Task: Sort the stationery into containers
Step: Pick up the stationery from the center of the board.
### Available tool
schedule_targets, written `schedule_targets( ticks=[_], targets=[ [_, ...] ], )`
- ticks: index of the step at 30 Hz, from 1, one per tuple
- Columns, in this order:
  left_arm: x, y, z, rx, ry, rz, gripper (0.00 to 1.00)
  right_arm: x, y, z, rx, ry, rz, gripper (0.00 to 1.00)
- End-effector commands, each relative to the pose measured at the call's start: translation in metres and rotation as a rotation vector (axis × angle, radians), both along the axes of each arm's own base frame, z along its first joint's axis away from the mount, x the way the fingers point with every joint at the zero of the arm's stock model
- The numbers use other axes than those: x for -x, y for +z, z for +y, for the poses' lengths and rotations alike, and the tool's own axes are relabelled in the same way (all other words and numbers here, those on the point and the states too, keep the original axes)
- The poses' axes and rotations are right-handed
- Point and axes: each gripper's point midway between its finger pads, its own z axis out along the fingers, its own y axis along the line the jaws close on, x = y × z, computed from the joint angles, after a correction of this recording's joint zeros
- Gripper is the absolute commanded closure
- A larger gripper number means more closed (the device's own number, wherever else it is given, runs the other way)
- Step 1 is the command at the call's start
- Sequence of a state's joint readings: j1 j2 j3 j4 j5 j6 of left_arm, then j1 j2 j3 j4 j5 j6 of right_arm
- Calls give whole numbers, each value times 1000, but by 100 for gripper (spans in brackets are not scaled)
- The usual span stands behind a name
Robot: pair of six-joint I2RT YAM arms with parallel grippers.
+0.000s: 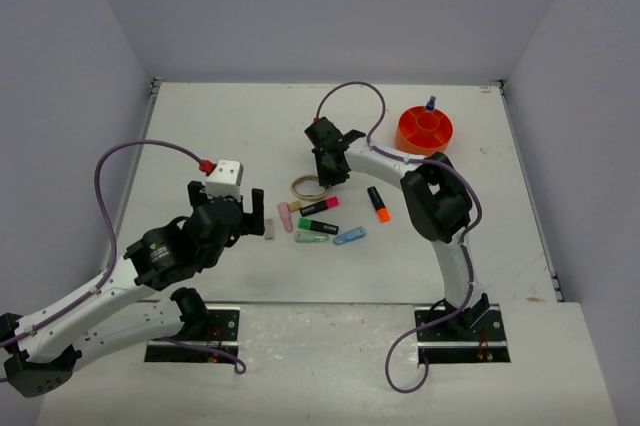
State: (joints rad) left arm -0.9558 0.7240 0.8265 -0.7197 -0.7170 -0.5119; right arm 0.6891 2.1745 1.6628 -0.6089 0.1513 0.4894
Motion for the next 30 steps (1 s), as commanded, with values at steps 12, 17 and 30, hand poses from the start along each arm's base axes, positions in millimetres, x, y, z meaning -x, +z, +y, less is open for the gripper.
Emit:
schedule_targets(
  ticks=[12, 17, 30],
  targets=[
    [-3, 20, -3, 97, 44, -22, 0, -19, 99, -5, -31, -20, -210, 100],
    [-5, 56, -44, 384, -47, -79, 0, 12, 160, -22, -155, 5, -315, 100],
    [-22, 151, -149, 791, -361, -281, 8, 110, 254, -60, -553, 67, -520, 100]
  ],
)
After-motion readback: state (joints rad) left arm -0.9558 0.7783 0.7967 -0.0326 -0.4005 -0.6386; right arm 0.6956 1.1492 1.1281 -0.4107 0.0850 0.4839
